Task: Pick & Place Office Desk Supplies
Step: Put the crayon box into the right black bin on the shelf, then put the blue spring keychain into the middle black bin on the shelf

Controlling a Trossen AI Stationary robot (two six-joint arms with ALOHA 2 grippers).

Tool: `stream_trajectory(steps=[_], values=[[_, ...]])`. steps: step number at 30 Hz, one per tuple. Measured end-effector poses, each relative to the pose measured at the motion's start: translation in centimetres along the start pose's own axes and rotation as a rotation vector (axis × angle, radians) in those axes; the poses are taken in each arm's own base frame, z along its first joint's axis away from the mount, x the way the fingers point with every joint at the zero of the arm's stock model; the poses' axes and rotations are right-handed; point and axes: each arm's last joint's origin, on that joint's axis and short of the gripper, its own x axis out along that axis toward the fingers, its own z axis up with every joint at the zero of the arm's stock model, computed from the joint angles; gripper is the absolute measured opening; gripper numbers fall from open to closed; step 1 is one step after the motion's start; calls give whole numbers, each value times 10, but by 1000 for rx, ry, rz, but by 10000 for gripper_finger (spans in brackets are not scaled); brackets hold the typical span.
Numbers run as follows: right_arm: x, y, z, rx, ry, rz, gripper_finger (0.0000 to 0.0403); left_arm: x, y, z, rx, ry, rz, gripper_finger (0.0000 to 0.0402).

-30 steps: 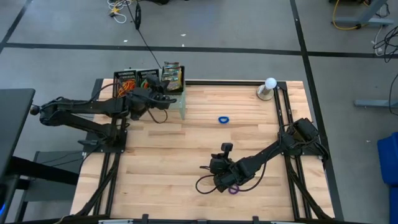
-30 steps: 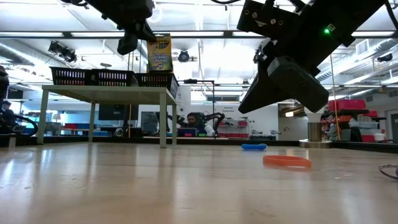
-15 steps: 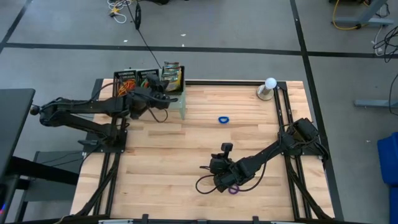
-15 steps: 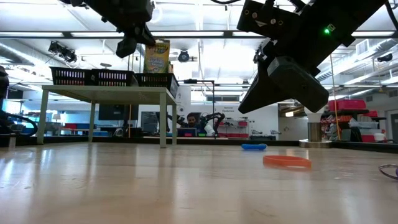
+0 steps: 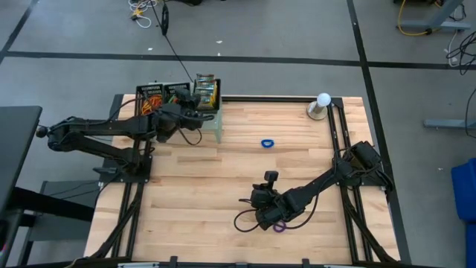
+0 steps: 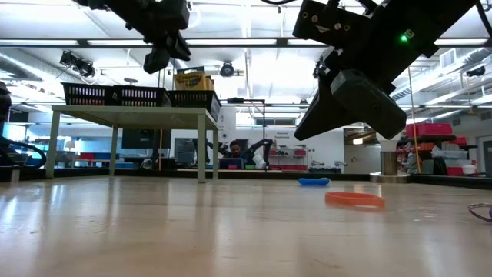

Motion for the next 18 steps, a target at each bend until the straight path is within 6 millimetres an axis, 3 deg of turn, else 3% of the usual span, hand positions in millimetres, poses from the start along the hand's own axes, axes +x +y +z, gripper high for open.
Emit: stream_trajectory(steps=[7,11,14,18], values=[[2,-1,1,53,13,27,11,-13,8,7,-55,23,81,88],[8,-7,0,121,43,10,11,-30,10,12,-218,-34,76,72],[17,-11,-5,175,48,-1,6,-43,1,16,-379,-148,-38,45],[24,-16,-19,276,30,83,4,-56,-24,23,-574,-330,-384,8]])
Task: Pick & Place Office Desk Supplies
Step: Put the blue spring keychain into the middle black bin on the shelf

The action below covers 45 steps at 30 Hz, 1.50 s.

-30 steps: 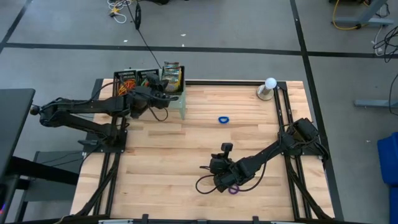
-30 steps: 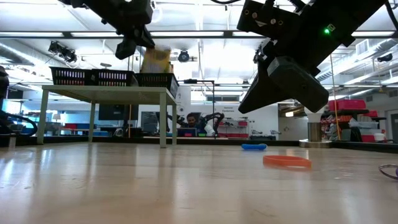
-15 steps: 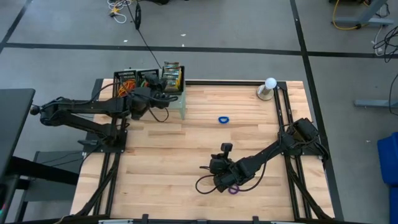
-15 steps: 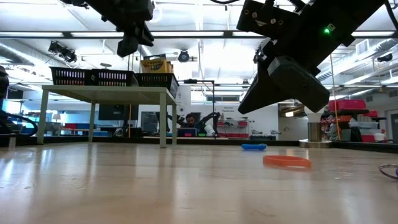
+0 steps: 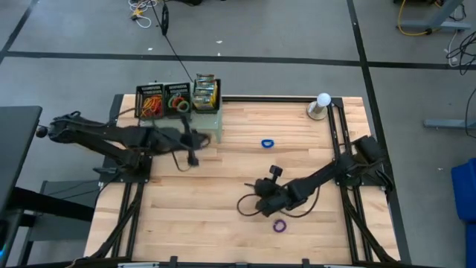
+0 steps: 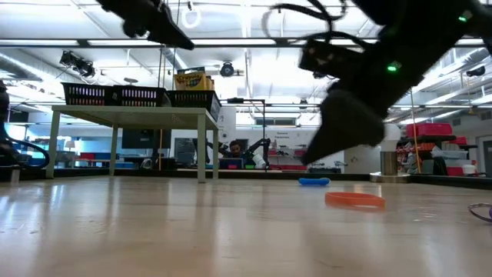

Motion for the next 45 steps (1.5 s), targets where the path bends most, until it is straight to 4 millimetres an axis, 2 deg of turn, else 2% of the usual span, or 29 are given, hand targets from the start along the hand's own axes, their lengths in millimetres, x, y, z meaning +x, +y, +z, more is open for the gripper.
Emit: stream_trajectory(steps=[3,9,11,17,22,27,34,41,45], values=[[-9,-9,-10,64,-17,92,3,4,-29,-6,-68,-45,-188,6],[-55,-20,-15,106,-37,216,2,16,-87,-27,-132,-204,-337,7],[-63,-21,-15,125,-34,228,3,19,-102,-36,-167,-255,-392,8],[-63,-20,-27,231,89,238,30,31,-134,-46,-303,-361,-476,9],[-62,-20,-35,184,159,230,70,40,-159,-52,-265,-348,-506,10],[-41,-49,-28,243,171,11,109,50,-170,-55,-309,-380,-487,10],[15,-121,-5,457,243,-189,148,56,-177,-57,-357,-369,-468,10],[56,-194,5,550,305,-171,167,56,-182,-62,-345,-352,-480,10],[70,-222,5,616,320,-74,167,55,-183,-62,-341,-353,-487,10]])
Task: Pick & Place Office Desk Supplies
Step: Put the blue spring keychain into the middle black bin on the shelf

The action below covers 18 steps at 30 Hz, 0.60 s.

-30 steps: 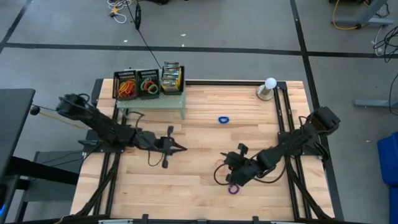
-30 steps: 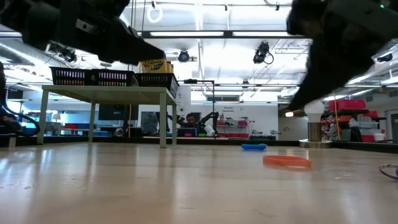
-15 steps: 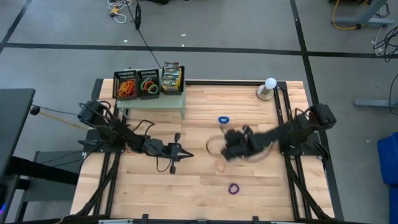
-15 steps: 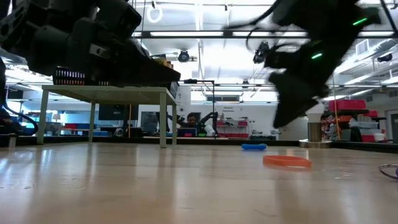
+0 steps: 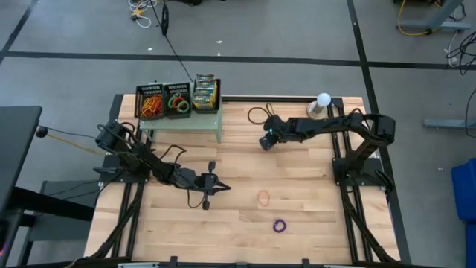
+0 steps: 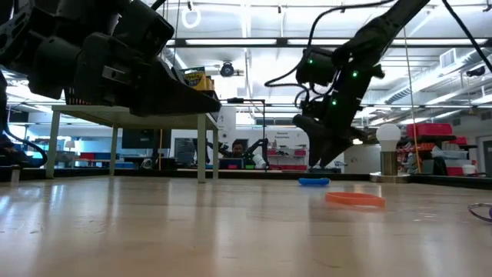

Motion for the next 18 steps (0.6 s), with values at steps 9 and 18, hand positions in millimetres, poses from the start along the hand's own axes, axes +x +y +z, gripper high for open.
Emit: stream_trajectory(steps=[9,18], values=[[23,-14,2,8,133,95,167,0,-1,0,-52,2,-51,11],[33,-12,-1,-57,154,87,128,2,8,-1,-92,11,116,11]])
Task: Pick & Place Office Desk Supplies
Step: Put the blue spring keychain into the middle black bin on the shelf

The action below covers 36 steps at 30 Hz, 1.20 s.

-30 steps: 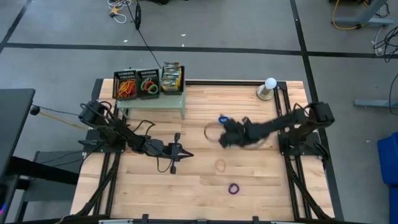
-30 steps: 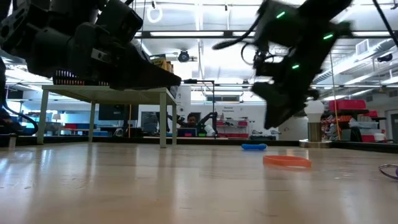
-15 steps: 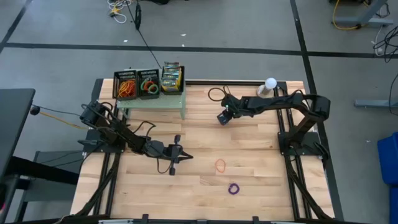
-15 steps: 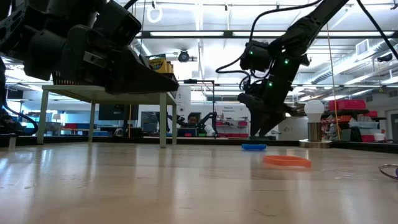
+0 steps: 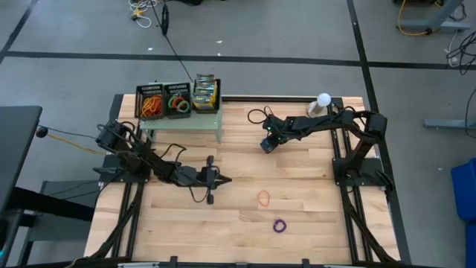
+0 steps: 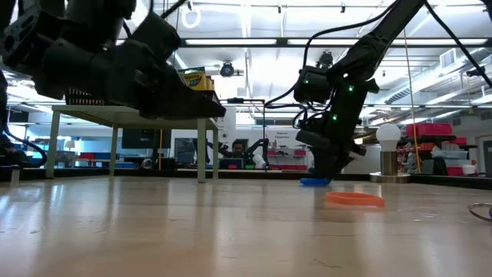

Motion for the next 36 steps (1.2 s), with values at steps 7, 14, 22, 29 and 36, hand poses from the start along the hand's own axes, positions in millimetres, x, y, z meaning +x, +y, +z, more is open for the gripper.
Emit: stream_trajectory(steps=[7,14,22,29,36], values=[[-12,17,-3,-88,-56,38,37,-2,19,1,-88,-71,110,6],[-28,55,-15,-218,-201,51,23,-25,55,-22,-219,-97,208,9],[-50,113,-54,-315,-461,-23,27,-30,54,-24,-293,-109,210,72],[-72,149,-76,-336,-690,15,27,-15,50,-15,-402,-123,196,142],[-86,165,-81,-385,-807,81,27,12,43,-10,-505,-157,167,199]])
